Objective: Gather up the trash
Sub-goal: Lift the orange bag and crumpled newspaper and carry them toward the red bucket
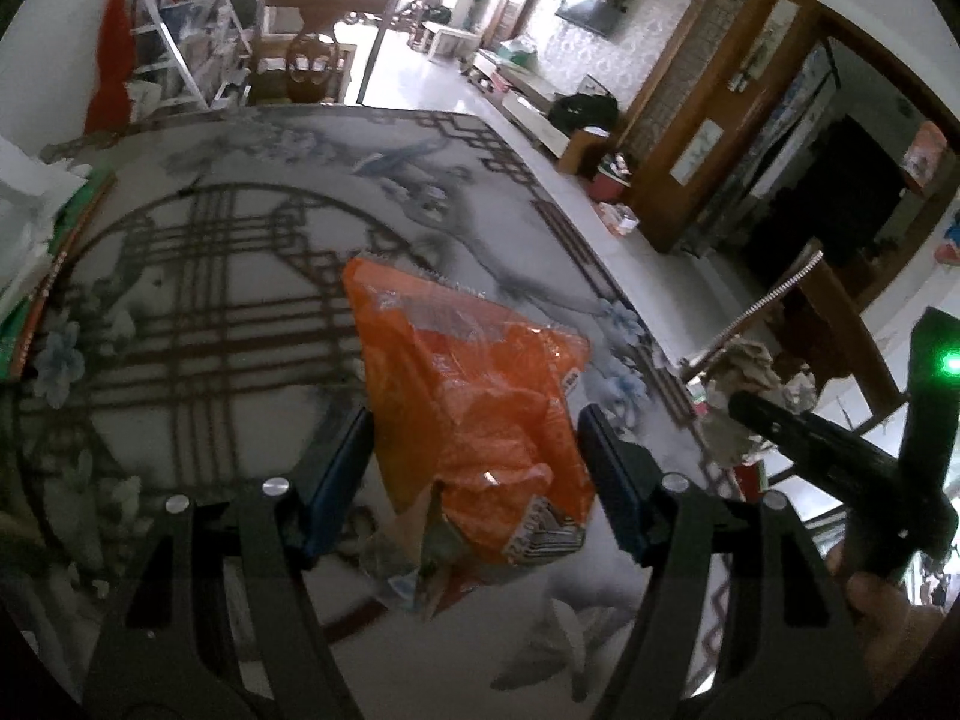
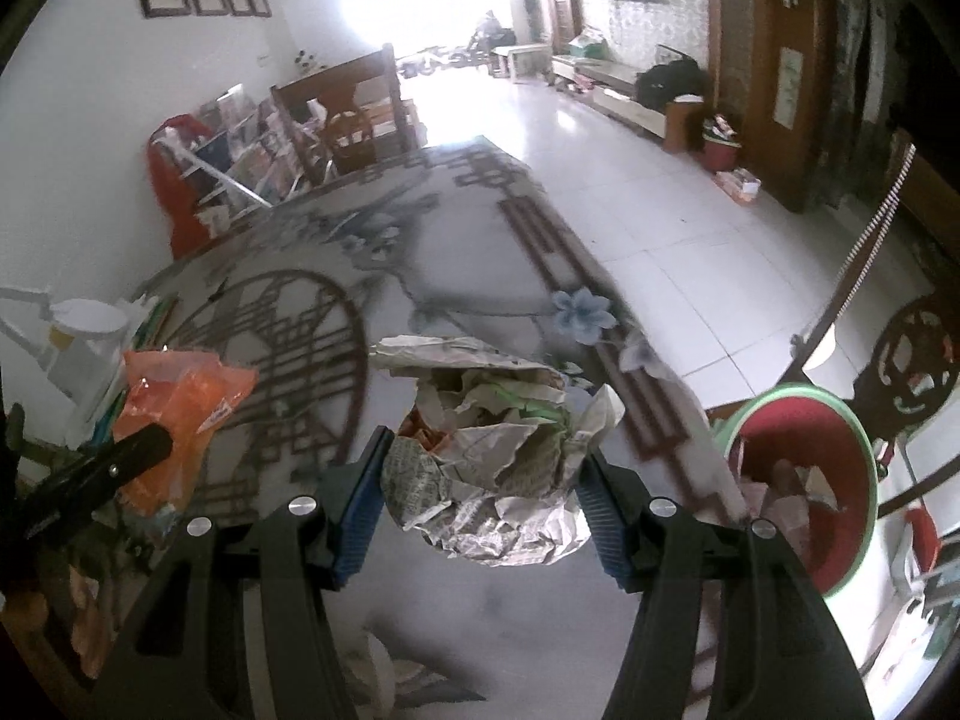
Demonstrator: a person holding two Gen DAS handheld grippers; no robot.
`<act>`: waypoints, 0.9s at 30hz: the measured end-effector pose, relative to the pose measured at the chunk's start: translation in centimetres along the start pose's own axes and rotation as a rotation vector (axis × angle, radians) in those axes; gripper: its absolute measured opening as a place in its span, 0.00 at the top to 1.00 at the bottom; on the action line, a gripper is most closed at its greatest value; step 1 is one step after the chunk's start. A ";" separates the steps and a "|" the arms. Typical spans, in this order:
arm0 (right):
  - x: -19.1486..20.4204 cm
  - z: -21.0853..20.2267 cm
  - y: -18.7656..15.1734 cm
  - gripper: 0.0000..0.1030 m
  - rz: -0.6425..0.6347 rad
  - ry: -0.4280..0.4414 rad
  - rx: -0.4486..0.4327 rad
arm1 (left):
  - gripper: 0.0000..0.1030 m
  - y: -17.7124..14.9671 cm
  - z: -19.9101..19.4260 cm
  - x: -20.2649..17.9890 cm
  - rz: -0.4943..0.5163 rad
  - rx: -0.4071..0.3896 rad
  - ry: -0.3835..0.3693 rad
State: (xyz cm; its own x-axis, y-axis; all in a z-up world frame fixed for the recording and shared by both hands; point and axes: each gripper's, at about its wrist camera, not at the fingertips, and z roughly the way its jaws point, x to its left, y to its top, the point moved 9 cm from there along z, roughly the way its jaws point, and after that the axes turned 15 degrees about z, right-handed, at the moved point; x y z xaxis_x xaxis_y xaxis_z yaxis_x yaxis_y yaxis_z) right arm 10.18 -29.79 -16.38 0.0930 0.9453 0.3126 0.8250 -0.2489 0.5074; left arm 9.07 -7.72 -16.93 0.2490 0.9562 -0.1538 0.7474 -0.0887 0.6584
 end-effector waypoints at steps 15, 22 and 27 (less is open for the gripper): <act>-2.9 -0.8 -0.5 0.43 0.052 -0.009 0.001 | 0.34 -0.5 0.7 -2.7 0.043 0.034 -0.019; -3.5 -0.7 -0.6 0.43 0.059 -0.002 0.007 | 0.34 -0.8 0.8 -3.8 0.050 0.047 -0.006; -4.2 -0.7 -0.7 0.43 0.057 0.004 0.013 | 0.34 -0.9 1.2 -4.7 0.048 0.052 0.007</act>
State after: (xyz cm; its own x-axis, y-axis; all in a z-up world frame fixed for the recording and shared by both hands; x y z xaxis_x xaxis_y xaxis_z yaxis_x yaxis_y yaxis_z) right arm 8.87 -33.73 -17.46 0.1375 0.9288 0.3441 0.8255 -0.2994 0.4784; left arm 8.01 -12.47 -17.66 0.2810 0.9524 -0.1181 0.7661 -0.1485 0.6254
